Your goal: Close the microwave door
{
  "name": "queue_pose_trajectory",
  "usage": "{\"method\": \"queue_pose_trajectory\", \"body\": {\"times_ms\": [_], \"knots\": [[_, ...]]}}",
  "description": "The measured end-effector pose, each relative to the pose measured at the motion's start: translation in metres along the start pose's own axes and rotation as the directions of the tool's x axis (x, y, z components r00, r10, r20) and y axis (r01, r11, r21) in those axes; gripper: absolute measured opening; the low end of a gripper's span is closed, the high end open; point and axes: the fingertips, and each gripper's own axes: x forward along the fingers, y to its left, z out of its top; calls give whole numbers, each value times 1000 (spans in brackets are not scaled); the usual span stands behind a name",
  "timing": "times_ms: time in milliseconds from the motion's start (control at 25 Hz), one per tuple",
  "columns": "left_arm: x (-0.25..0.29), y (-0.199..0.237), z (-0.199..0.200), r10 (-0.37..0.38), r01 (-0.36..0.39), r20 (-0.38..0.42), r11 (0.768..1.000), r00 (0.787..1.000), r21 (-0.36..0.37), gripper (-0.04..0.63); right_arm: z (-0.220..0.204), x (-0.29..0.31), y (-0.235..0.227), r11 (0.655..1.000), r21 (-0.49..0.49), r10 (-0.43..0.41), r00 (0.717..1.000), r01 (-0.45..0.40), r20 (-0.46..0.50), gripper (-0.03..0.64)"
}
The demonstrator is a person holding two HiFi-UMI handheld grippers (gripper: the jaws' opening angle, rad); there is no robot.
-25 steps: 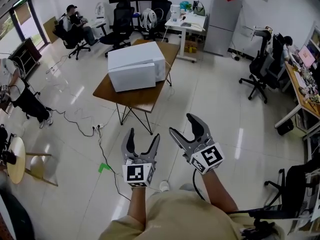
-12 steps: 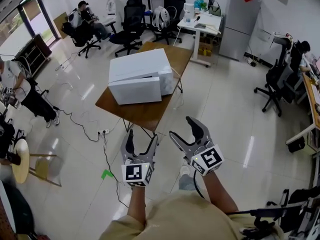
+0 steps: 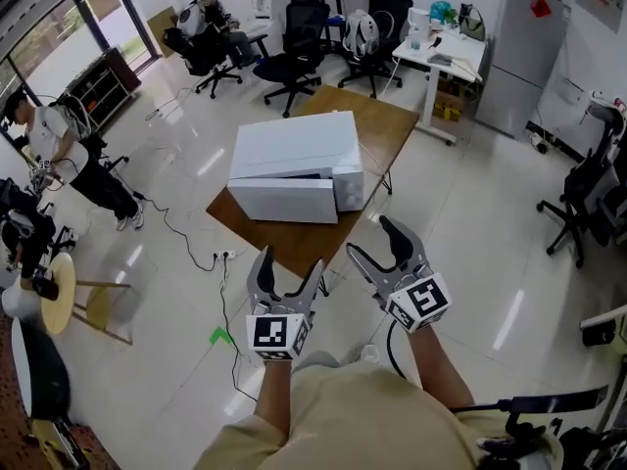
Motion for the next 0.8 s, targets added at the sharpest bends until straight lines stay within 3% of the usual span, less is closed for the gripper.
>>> {"method": "queue_pose_trajectory", "body": {"times_ms": [280,520,800], "knots": [[59,68,-11,12,-12,-18,1000,1000,18,399,-17,74,-38,1000,-12,-13,1000,12,-25,322],[77,118,-17,5,-4,-40,1000,999,20,397,-21,121,-34,998,-49,-29,999,28,-26,322],[94,190,-34,-20,18,-60,999,998,-46,388,-53,188,-31,996,-63,-72,994,67,-86,322]]}}
